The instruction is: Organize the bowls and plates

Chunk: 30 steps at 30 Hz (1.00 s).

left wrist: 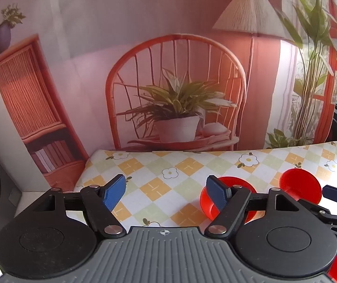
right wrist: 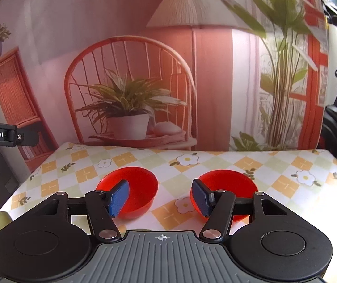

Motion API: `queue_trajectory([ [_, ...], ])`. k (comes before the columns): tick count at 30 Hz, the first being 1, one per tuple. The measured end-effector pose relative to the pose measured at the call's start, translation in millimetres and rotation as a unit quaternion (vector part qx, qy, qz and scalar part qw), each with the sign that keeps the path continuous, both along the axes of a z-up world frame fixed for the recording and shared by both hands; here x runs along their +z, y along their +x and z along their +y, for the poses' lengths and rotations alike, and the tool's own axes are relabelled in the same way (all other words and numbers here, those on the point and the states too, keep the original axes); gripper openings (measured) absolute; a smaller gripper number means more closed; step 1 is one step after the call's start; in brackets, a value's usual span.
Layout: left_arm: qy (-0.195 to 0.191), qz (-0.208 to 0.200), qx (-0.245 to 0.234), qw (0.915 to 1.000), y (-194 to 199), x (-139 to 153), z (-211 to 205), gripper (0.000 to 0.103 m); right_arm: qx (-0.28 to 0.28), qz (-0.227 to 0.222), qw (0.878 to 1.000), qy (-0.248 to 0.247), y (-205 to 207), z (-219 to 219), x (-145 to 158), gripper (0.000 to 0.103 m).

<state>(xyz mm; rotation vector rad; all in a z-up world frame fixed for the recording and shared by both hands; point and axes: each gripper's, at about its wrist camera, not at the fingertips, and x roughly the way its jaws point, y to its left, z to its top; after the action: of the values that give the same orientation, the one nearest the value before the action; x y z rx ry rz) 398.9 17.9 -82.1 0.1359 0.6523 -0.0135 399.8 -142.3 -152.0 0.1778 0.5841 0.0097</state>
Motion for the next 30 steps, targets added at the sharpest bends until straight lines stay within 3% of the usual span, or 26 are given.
queue_trajectory([
  [3, -0.013, 0.012, -0.011, 0.9998, 25.2, -16.4, 2.5, 0.077, -0.008, 0.024, 0.999, 0.025, 24.5, -0.8, -14.0, 0.048],
  [8, -0.073, 0.051, -0.007, 0.9961, 59.1, -55.3, 8.4, 0.076, -0.023, 0.063, 0.998, 0.021, 59.4, 7.0, -36.6, 0.042],
  [17, -0.078, 0.104, -0.013, 0.9914, 96.2, -113.6, -3.6, 0.074, -0.025, 0.113, 0.993, 0.031, 102.4, 10.7, -68.0, 0.033],
  [24, -0.111, 0.141, -0.014, 0.9837, 105.2, -139.6, -3.9, 0.051, -0.017, 0.139, 0.989, 0.04, 114.6, 13.0, -83.6, 0.02],
  [27, -0.116, 0.154, -0.022, 0.9809, 106.3, -146.2, -6.7, 0.022, -0.01, 0.143, 0.988, 0.05, 115.9, 13.4, -86.3, 0.014],
  [30, -0.128, 0.155, -0.026, 0.9793, 103.0, -146.3, -8.6, 0.013, -0.005, 0.144, 0.988, 0.051, 115.1, 15.0, -84.2, 0.009],
])
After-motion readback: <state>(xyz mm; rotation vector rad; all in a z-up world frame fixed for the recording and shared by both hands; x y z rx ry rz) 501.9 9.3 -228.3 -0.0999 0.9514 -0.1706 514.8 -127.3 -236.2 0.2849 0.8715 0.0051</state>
